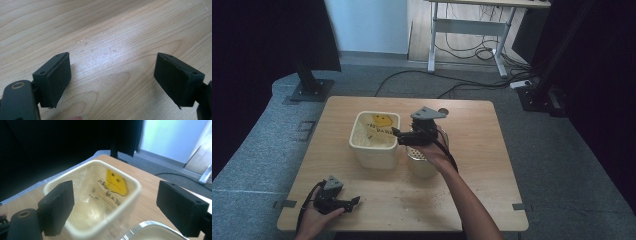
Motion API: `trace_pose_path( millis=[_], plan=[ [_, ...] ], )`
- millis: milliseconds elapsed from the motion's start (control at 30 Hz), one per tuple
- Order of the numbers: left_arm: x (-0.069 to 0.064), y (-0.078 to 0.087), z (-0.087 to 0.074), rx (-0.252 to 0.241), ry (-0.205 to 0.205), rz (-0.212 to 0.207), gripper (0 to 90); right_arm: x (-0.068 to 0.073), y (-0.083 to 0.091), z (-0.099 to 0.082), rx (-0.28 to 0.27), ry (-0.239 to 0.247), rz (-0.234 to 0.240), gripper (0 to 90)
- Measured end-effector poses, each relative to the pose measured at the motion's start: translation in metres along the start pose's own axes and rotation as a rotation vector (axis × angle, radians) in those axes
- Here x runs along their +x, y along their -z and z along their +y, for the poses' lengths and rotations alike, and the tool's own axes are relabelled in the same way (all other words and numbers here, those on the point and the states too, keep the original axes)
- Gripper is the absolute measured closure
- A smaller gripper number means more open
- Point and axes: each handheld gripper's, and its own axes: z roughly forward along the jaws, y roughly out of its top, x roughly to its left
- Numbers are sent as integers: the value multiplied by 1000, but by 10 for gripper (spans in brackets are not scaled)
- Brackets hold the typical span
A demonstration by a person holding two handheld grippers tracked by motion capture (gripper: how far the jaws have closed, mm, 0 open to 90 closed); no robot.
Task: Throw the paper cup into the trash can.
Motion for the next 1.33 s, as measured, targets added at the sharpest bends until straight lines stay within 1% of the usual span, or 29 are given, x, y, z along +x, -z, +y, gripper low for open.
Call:
trace_pose_path(
  millis=[200, 300, 400, 500, 633, 767, 867, 1000, 1133, 1333],
  plan=[
    [-2, -1, 0, 2, -4, 4, 144, -19, 44, -21, -44, -5, -37, 170],
    [-1, -2, 1, 3, -3, 5, 145, -25, 61, -36, -55, 0, -64, 173],
    [-1, -2, 1, 5, -3, 8, 145, -30, 77, -52, -65, -6, -86, 180],
    [-1, -2, 1, 5, -3, 8, 145, -34, 88, -66, -69, -7, -100, 182],
    [-1, -2, 1, 5, -2, 9, 144, -40, 106, -90, -73, -40, -114, 187],
    [-1, -3, 1, 7, -4, 10, 145, -42, 119, -110, -68, -60, -127, 188],
    [-1, -3, 1, 6, 0, 10, 145, -45, 126, -125, -58, -77, -135, 188],
    [-1, -4, 2, 5, 0, 12, 145, -48, 126, -141, -32, -92, -142, 188],
    [-1, -4, 2, 5, -2, 13, 144, -50, 124, -147, -21, -100, -153, 189],
    [-1, -4, 2, 3, -4, 13, 143, -50, 120, -153, -8, -95, -150, 185]
  ],
)
